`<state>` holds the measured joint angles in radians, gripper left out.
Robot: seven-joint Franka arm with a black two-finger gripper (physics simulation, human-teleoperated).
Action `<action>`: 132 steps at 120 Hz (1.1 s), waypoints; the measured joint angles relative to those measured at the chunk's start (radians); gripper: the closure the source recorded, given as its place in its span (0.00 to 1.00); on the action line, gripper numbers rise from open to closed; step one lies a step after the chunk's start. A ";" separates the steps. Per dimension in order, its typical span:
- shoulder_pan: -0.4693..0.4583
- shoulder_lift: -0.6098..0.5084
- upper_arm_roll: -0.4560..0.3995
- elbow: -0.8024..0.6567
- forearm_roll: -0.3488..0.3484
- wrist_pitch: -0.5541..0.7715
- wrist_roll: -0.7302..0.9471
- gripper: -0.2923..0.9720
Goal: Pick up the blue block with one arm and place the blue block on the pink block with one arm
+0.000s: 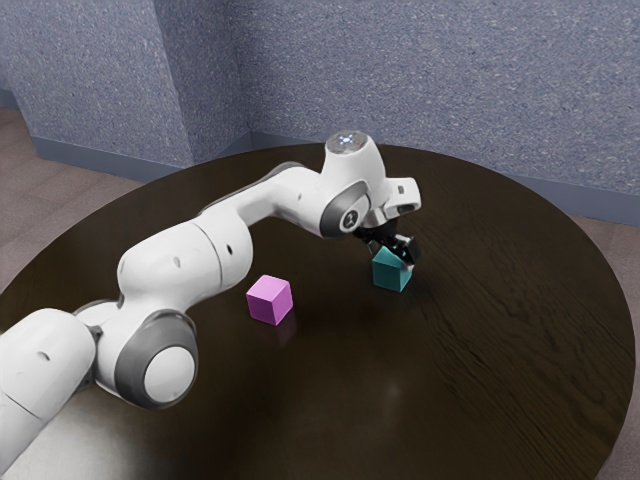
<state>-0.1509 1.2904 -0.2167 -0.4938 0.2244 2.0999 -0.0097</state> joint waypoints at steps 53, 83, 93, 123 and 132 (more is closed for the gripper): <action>0.005 0.016 -0.006 0.000 -0.001 0.017 0.005 0.27; 0.005 0.017 -0.006 0.007 -0.001 0.014 0.005 0.34; 0.005 0.017 -0.006 0.007 0.000 0.014 0.005 0.35; 0.005 0.018 -0.007 0.007 -0.001 0.015 0.003 0.41; 0.005 0.018 -0.007 0.007 0.000 0.014 0.002 0.44</action>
<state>-0.1458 1.3080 -0.2238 -0.4866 0.2239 2.1141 -0.0079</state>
